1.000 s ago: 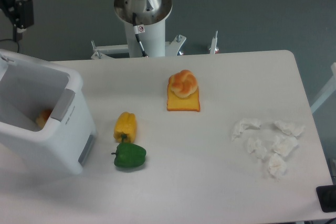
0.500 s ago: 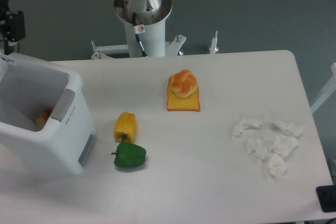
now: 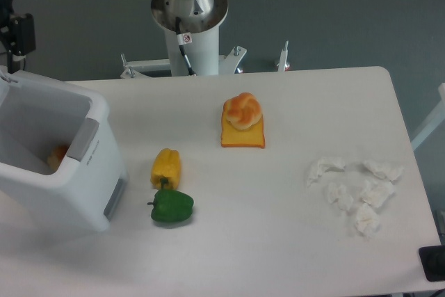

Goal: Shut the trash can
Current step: 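Push the raised trash can lid forward with the gripper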

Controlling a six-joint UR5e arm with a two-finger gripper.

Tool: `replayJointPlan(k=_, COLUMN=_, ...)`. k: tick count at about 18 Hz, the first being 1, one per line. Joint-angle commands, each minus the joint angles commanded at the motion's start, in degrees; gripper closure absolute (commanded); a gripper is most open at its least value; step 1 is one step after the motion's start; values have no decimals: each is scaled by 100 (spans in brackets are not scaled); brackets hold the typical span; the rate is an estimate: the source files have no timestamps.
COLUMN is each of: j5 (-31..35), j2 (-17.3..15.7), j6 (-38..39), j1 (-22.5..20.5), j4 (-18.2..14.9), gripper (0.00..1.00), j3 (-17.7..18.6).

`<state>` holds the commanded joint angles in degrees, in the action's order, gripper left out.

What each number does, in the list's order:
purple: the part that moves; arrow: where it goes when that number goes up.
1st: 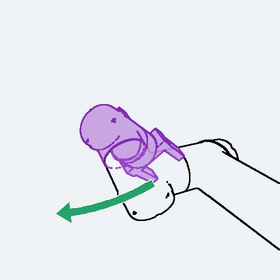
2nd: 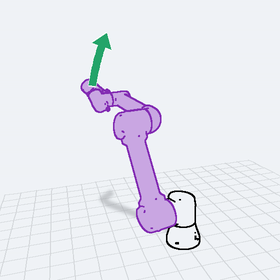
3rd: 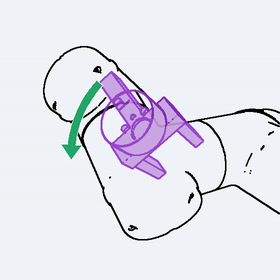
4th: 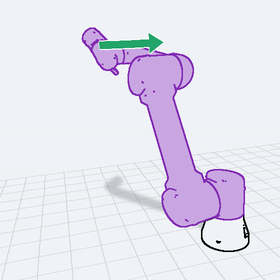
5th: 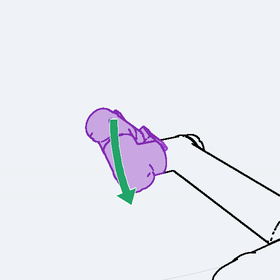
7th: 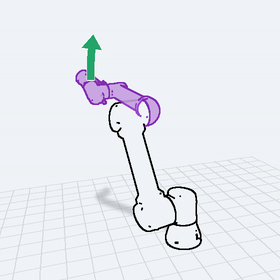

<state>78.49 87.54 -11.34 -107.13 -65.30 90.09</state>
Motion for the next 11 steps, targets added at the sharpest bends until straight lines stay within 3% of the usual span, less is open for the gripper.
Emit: replayJointPlan(k=11, j5=-35, j2=-114, j6=18, j1=-501, j4=26, gripper=0, j3=9)
